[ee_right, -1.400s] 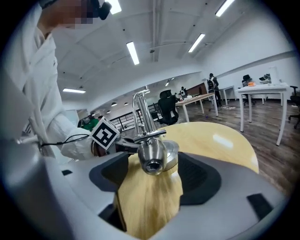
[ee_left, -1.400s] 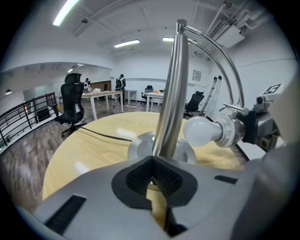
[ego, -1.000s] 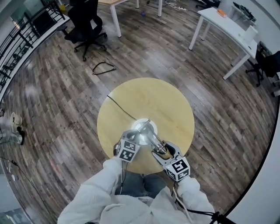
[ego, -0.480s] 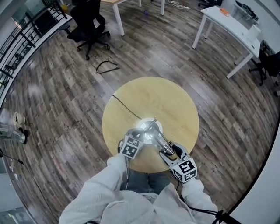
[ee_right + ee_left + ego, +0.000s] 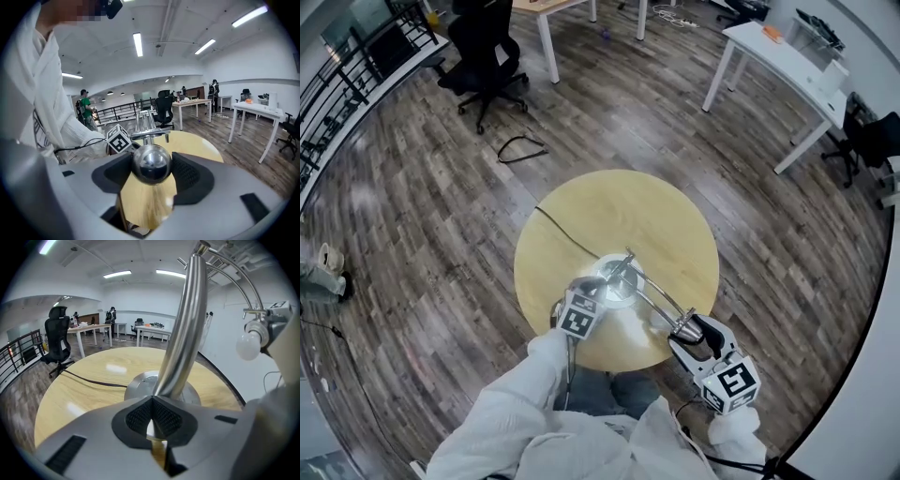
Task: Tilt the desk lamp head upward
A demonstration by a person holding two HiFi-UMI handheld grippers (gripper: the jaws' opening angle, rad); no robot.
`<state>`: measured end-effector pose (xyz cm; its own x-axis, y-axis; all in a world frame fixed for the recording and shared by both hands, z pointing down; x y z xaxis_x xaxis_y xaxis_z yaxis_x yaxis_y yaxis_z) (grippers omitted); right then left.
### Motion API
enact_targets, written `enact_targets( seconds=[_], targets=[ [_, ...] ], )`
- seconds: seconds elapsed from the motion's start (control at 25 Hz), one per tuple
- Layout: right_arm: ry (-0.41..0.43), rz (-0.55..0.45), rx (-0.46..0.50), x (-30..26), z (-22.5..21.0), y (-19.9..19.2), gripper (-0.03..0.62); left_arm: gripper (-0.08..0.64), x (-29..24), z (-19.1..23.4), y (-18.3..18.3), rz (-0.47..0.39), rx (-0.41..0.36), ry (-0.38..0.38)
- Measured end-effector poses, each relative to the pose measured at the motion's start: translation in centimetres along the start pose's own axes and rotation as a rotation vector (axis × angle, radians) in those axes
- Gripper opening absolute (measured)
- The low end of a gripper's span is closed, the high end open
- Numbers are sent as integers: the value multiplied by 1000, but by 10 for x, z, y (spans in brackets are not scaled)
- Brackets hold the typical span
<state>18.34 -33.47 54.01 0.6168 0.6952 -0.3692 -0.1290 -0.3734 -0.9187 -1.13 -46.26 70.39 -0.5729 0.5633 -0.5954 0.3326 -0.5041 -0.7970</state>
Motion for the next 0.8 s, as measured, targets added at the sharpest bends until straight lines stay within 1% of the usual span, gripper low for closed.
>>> enact_targets(
  seconds=[0.2, 0.36, 0.44, 0.56, 0.72, 0.8],
  targets=[
    [-19, 6, 56, 23, 6, 46, 282, 0, 1, -1, 0, 3, -6, 4],
    [-33, 30, 84, 32, 14, 82, 281, 0, 1, -2, 1, -1, -18, -18],
    [-35, 34, 104, 34, 18, 100, 279, 0, 3, -3, 2, 18, -34, -29],
    [-25, 60, 139, 35, 22, 122, 279, 0, 4, -6, 0, 44, -60, -39],
    [-4, 109, 188, 30, 30, 154, 276, 0, 5, -5, 0, 32, -40, -58],
    [6, 142, 215, 24, 35, 171, 276, 0, 4, -4, 1, 28, -48, -67]
  ],
)
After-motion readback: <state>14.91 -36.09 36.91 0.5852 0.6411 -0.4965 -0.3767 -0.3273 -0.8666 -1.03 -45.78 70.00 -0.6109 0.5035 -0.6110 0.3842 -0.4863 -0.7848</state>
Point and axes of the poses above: the fingertips, and each gripper's own axes: x backward along the fingers, z to its left, y out of its top, the point moved 5 cm from there along x, backward along the fingers, and after that the axes turned 8 degrees about -z, right-handed, at the moved point
